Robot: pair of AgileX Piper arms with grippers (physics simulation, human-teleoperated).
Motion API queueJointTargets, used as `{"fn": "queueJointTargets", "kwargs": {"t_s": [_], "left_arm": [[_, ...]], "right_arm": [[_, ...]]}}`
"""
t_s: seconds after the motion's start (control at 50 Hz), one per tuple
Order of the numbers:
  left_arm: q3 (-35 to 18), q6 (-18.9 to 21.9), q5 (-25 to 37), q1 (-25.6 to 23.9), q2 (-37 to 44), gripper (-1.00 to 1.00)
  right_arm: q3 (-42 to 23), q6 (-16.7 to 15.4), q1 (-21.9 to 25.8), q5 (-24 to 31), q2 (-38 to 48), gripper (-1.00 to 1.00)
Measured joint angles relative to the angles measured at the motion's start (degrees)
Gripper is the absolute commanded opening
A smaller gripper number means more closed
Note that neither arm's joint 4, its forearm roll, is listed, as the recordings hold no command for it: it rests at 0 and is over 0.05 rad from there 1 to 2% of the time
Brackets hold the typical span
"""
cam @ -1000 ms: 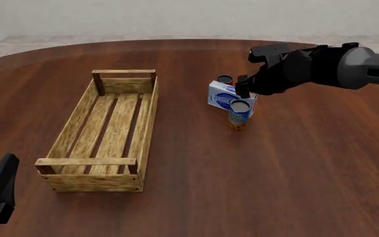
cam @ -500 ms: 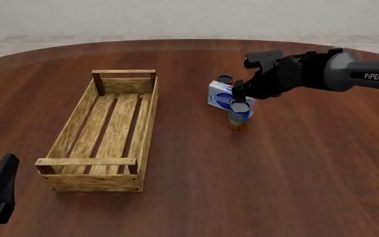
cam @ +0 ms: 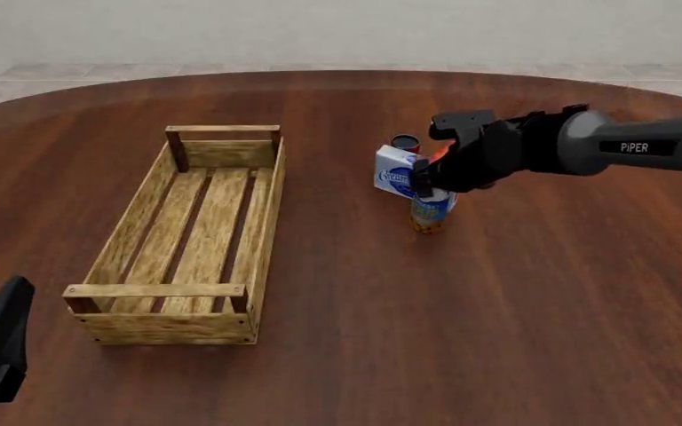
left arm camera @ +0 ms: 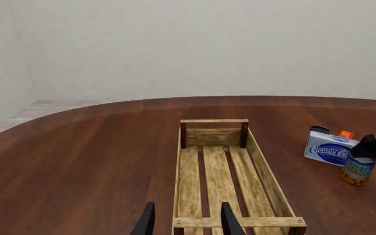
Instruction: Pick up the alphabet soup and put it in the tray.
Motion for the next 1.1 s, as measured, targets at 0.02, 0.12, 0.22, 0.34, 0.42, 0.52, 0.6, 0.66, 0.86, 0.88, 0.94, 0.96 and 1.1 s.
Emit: {"fn": "queueJointTargets", "kwargs": {"t_s": [0.02, 0.12, 0.22, 0.34, 0.42, 0.52, 0.6, 0.66, 0.86, 0.88, 0.94, 0.96, 1.1], "left_arm": [[0.0, 0.0, 0.0, 0.0, 0.0, 1.0], [0.0, 0.0, 0.0, 0.0, 0.0, 1.0], [0.0, 0.0, 0.0, 0.0, 0.0, 1.0], [0.0, 0.0, 0.0, 0.0, 0.0, 1.0], [0.0, 0.0, 0.0, 0.0, 0.0, 1.0], [0.0, 0.0, 0.0, 0.0, 0.0, 1.0], [0.0, 0.0, 0.0, 0.0, 0.0, 1.0], [0.0, 0.0, 0.0, 0.0, 0.0, 1.0], [0.0, 0.0, 0.0, 0.0, 0.0, 1.0], [0.0, 0.0, 0.0, 0.0, 0.0, 1.0], [0.0, 0.0, 0.0, 0.0, 0.0, 1.0], [0.0, 0.0, 0.0, 0.0, 0.0, 1.0], [0.0, 0.0, 0.0, 0.0, 0.0, 1.0]], "right_arm": [[0.02, 0.06, 0.0, -0.11, 0.16, 1.0], [0.15, 0.32, -0.03, -0.64, 1.02, 1.0], [0.18, 0.4, -0.08, -1.14, 1.63, 1.0], [0.19, 0.48, -0.07, -1.77, 2.05, 1.0], [0.06, 0.76, -0.22, -2.15, 2.33, 1.0], [-0.09, 0.91, -0.21, -2.59, 2.67, 1.0], [-0.17, 0.58, 0.03, -2.88, 2.81, -1.0], [-0.15, 0.34, 0.07, -3.02, 2.78, -1.0], [-0.1, 0.05, 0.11, -3.2, 2.81, -1.0], [-0.05, 0.08, 0.13, -3.2, 2.77, -1.0], [0.13, 0.16, 0.24, -3.19, 2.61, -1.0], [0.24, 0.17, 0.29, -3.17, 2.53, -1.0], [1.63, 0.22, 0.56, -2.84, 1.5, -1.0]]}}
